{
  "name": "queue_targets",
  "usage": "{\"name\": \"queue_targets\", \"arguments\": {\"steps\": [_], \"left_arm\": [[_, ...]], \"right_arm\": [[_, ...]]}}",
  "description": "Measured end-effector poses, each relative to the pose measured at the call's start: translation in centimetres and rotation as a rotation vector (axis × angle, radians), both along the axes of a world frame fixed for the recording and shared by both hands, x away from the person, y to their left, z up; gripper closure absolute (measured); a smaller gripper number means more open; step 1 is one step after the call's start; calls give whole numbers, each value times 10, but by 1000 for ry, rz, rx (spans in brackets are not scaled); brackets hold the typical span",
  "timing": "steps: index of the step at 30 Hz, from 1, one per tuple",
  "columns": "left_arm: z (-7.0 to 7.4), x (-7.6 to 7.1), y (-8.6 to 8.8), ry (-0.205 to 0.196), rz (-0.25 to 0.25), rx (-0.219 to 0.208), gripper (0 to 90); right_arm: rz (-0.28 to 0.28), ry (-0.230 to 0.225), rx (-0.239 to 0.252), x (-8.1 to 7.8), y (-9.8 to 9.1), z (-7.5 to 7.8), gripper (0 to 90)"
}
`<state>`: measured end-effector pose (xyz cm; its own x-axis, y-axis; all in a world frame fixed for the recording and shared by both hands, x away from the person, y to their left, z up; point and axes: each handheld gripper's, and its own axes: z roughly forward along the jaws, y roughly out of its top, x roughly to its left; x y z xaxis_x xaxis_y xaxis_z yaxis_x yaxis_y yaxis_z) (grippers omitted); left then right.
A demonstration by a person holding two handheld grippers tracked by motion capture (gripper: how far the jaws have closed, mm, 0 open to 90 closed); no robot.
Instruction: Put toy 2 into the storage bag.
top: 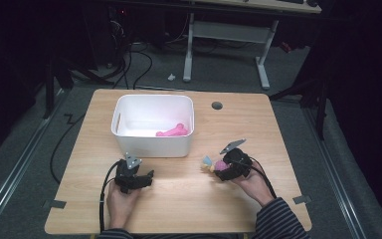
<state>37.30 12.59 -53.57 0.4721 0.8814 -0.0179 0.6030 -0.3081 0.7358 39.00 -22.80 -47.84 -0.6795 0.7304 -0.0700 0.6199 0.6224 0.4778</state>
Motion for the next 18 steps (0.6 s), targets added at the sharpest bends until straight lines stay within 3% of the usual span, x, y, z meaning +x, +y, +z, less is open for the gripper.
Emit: {"name": "queue_targets", "arguments": {"steps": [8, 15, 18], "left_arm": [[0, 0, 0, -2, 1, 2, 225], [0, 0, 0, -2, 1, 3, 225], [0, 0, 0, -2, 1, 2, 224]], "right_arm": [[24, -18, -16, -3, 0, 1, 336], [33, -62, 88, -12, -12, 18, 336], [39, -61, 94, -15, -14, 21, 336]]}}
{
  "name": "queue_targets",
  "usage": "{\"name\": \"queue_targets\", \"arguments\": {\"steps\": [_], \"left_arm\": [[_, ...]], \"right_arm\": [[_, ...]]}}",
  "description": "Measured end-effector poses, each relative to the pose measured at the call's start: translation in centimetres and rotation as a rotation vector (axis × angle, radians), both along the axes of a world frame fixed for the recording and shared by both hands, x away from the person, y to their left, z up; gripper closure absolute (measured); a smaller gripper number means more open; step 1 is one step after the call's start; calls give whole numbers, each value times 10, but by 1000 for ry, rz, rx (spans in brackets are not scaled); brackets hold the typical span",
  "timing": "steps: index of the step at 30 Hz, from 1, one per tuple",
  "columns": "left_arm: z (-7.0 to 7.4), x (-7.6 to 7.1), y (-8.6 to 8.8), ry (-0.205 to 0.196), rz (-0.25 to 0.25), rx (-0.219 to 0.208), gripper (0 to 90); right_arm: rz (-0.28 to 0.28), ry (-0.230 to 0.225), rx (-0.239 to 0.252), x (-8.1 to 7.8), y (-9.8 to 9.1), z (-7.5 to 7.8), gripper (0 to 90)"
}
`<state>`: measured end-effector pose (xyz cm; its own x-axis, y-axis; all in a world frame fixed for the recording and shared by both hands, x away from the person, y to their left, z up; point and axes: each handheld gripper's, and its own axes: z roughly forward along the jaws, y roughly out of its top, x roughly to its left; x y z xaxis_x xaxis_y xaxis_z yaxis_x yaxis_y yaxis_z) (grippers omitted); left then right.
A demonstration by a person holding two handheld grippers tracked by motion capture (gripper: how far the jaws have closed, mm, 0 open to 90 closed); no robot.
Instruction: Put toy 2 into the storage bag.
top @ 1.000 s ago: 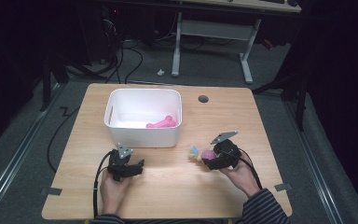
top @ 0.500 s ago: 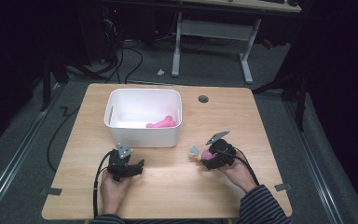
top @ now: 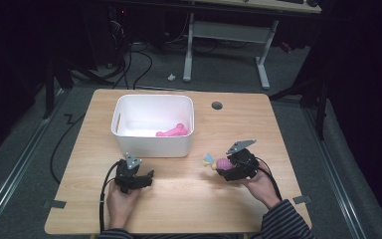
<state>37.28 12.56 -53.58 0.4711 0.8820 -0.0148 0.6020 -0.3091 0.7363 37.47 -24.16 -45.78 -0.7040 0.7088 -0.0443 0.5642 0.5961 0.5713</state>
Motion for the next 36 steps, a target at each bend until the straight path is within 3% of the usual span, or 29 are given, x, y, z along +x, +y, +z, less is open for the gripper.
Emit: {"name": "queue_targets", "arguments": {"steps": [6, 14, 21, 36], "left_arm": [[0, 0, 0, 0, 0, 3, 221], [0, 0, 0, 0, -1, 2, 219], [0, 0, 0, 0, -2, 2, 219], [0, 0, 0, 1, 0, 0, 223]], "right_arm": [[18, -4, 36, -6, -5, 11, 336], [9, -46, 70, -3, -9, 39, 335], [-14, -67, 82, 13, -12, 66, 337], [-2, -65, 107, 43, -4, 94, 338]]}}
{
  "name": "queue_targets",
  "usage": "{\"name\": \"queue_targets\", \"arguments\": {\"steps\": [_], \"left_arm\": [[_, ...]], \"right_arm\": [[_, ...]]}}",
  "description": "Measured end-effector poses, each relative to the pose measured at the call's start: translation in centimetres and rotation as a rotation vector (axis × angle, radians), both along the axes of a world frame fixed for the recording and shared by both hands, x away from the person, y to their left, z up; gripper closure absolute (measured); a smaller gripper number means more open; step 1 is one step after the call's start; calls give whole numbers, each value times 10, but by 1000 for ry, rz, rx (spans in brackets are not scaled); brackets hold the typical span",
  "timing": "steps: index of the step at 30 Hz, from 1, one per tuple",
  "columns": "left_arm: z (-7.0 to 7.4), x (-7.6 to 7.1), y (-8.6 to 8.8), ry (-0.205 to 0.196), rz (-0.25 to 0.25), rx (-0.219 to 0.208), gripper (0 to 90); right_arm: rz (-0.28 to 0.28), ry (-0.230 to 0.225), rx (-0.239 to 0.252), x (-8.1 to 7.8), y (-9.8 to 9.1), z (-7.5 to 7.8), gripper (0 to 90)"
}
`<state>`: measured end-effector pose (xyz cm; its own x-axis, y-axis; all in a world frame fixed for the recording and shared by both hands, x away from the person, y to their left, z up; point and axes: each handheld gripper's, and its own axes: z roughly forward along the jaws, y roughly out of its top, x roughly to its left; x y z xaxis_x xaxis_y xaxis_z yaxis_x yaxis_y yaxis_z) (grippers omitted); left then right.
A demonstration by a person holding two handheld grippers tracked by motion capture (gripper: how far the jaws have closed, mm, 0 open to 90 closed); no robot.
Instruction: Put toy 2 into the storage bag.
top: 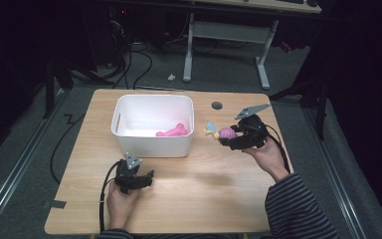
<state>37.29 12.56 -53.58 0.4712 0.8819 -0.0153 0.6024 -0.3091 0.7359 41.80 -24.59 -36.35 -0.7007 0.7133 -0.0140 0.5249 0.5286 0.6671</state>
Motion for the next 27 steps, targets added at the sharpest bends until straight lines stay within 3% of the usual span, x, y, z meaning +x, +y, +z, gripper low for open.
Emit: {"name": "queue_targets", "arguments": {"steps": [10, 27], "left_arm": [[0, 0, 0, -1, 1, 1, 223], [0, 0, 0, -1, 1, 1, 223]], "right_arm": [[52, -36, -4, 13, 23, 23, 338], [123, -54, -44, 30, 67, 37, 338]]}}
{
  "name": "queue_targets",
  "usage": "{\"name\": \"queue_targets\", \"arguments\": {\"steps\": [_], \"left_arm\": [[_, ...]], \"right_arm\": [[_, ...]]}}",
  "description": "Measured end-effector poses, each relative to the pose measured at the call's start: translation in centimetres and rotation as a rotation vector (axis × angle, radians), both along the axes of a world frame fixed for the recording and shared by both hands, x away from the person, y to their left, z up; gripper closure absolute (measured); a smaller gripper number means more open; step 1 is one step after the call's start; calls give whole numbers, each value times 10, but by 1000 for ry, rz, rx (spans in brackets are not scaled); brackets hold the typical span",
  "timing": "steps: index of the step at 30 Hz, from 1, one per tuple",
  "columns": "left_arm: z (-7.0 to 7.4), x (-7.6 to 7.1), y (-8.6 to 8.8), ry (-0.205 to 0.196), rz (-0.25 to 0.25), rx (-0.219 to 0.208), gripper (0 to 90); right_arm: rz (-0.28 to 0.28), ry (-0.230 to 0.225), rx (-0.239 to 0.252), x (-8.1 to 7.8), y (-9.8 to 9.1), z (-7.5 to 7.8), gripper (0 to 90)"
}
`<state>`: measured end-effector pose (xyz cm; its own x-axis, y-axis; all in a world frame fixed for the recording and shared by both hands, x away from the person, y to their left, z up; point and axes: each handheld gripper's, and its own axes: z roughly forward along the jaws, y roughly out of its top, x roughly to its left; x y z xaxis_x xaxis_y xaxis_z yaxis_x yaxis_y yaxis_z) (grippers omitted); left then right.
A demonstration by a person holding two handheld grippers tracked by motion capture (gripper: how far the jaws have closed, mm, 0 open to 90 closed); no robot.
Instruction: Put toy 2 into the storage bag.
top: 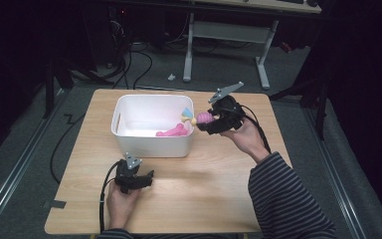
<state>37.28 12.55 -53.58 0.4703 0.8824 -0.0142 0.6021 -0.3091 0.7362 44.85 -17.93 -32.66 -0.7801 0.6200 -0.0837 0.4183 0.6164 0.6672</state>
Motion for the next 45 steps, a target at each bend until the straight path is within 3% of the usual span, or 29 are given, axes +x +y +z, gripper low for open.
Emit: {"name": "queue_targets", "arguments": {"steps": [22, 36, 45], "left_arm": [[0, 0, 0, 1, -3, 1, 222], [0, 0, 0, 2, -3, -1, 216], [0, 0, 0, 2, -3, -1, 215]], "right_arm": [[56, -4, -57, 19, 62, 12, 337], [86, 53, -109, 25, 92, -8, 335], [99, 76, -135, 26, 102, -16, 332]]}}
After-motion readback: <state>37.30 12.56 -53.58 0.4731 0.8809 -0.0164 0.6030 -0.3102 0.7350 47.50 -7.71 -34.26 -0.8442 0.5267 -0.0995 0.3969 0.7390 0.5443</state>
